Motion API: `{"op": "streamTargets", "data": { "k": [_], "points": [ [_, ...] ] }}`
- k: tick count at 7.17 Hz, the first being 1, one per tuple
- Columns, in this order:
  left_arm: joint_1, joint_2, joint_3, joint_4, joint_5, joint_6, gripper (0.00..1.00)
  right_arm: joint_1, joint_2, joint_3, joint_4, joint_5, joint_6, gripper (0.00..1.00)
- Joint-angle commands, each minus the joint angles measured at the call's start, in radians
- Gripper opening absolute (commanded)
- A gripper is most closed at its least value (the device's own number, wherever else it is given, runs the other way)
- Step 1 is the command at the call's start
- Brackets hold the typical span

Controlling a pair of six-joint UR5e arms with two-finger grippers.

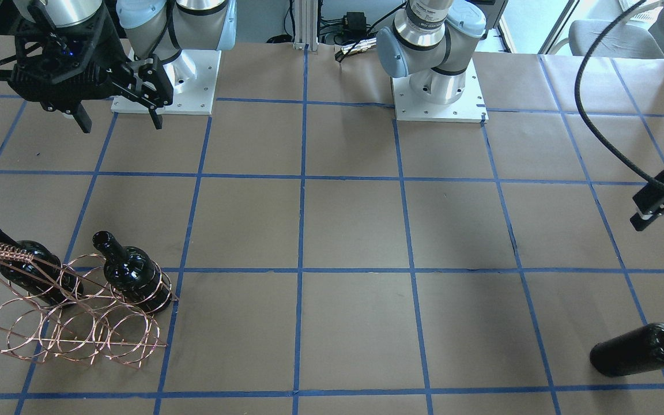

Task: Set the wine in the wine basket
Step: 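Move the left gripper down toward the standing dark wine bottle, then grasp the dark bottle neck with the left gripper and lift it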

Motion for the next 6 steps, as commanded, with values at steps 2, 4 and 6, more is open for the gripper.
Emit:
{"op": "streamTargets", "data": {
  "k": [2,4,6],
  "points": [
    [0.045,-0.186,0.121,0.095,-0.018,0.044,1.0,0.0,0.0,0.001,0.0,0.0,0.0,0.99],
    [0.045,-0.256,0.167,0.119,-0.018,0.047,1.0,0.001,0.0,0.001,0.0,0.0,0.0,0.99],
    [0.045,-0.305,0.172,0.172,-0.065,0.047,1.0,0.001,0.0,0.001,0.0,0.0,0.0,0.99]
  ]
}}
